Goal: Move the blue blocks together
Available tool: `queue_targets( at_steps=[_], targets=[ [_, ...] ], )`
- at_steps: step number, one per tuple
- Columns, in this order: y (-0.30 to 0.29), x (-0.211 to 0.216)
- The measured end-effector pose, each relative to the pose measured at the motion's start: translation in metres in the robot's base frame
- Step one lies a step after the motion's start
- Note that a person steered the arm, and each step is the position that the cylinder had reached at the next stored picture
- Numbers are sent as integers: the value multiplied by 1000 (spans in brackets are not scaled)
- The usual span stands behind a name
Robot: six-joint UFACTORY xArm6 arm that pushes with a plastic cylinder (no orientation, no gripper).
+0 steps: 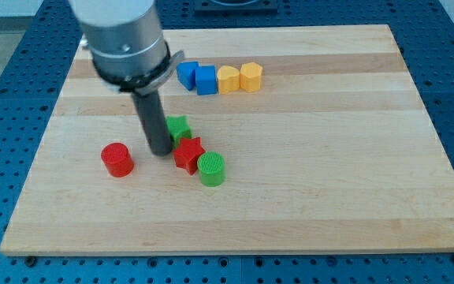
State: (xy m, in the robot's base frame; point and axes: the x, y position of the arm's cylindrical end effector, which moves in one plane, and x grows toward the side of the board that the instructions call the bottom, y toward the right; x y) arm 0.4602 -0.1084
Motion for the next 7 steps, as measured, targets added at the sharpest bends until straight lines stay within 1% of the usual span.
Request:
queue_targets(
  at_steps=[1,2,3,4,5,6,7],
  targets=[
    [12,-66],
    [27,-116],
    [38,-122],
    [39,-116],
    [31,-86],
    [31,-86],
    [38,-100]
  ],
)
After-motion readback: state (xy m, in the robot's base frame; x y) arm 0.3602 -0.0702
